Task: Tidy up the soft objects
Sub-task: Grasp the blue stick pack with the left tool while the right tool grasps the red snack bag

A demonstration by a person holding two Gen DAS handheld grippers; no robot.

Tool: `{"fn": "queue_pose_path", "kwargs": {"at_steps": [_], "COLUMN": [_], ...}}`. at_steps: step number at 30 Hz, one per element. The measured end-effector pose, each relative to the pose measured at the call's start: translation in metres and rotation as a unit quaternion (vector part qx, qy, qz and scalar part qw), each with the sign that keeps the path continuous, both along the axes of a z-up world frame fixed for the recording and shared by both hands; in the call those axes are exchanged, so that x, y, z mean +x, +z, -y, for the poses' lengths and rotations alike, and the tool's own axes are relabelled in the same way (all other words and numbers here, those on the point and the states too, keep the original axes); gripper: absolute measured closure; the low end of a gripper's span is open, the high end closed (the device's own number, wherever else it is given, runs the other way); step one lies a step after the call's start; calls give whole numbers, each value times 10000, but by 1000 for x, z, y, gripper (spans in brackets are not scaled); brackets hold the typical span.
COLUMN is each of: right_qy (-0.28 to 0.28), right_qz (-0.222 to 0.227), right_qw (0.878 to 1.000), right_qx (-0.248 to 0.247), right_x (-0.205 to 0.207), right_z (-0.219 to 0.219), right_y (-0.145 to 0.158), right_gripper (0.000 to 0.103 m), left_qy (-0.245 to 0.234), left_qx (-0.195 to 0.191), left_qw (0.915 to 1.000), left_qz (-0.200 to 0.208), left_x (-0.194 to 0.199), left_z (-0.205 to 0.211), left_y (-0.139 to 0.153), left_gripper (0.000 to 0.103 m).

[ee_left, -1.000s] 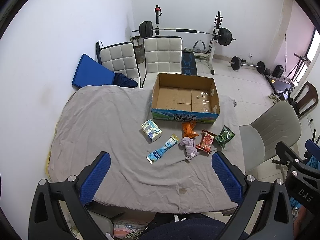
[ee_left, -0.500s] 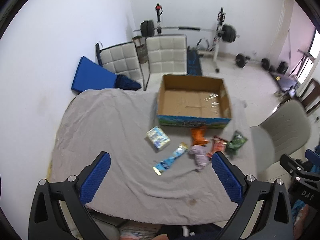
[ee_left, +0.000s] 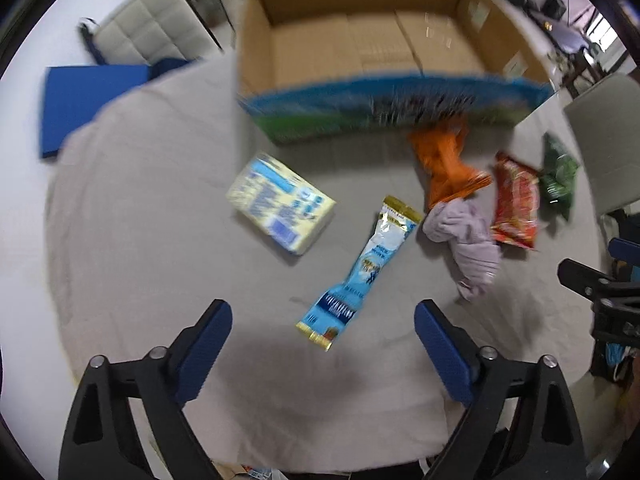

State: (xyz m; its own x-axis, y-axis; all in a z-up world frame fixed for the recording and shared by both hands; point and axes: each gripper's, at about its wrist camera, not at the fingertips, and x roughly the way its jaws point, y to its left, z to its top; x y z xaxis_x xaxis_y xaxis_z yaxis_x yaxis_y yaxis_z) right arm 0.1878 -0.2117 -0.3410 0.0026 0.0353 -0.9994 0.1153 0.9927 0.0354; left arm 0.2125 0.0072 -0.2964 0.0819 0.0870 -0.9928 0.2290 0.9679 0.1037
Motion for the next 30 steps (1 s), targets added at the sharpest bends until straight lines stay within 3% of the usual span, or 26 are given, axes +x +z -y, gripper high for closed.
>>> {"fn": "queue_pose_path", "kwargs": {"at_steps": [5,8,10,12,15,17,19,21,23,24,27,30], "right_qy": [-586,-935,-1111,-1272,-1315,-1350,-1462,-1513,-1445,-1372,-1256,-922], "right_qz": [-276,-298,-316,-308,-360,-469,-598,-662,-685,-743,-788,-1022], "right_qw": [9976,9951,9932,9912,9904,9890,9862,9844,9858,9868,9884,9903], "right_qx": [244,144,148,173,210,389,498,606,519,427,335,168], "right_x": [11,14,16,18,25,32,41,48,54,57,58,43], "right_z": [15,32,43,52,53,50,48,43,38,34,28,22], "right_y": [-35,-43,-46,-48,-56,-70,-83,-97,-105,-111,-118,-118], "right_gripper": [0,0,0,0,0,1,13,25,40,52,53,53], "left_qy": [-342,-471,-466,-344,167,806,1670,2022,1970,1831,1213,988], "left_qx": [-99,-21,-20,-164,-499,-943,-1497,-1637,-1580,-1493,-957,-774], "left_qw": [9974,9943,9934,9925,9902,9799,9565,9484,9518,9564,9732,9782], "left_qz": [-621,-959,-1049,-1163,-1297,-1565,-1868,-1815,-1741,-1714,-1701,-1657], "left_x": [20,26,27,27,28,28,28,27,25,22,23,17], "left_z": [20,28,29,26,16,-1,-24,-36,-38,-35,-20,-16], "left_y": [-67,-97,-106,-110,-112,-112,-115,-113,-108,-106,-98,-93], "left_gripper": [21,40,49,65,71,71,71,71,70,70,64,64]}}
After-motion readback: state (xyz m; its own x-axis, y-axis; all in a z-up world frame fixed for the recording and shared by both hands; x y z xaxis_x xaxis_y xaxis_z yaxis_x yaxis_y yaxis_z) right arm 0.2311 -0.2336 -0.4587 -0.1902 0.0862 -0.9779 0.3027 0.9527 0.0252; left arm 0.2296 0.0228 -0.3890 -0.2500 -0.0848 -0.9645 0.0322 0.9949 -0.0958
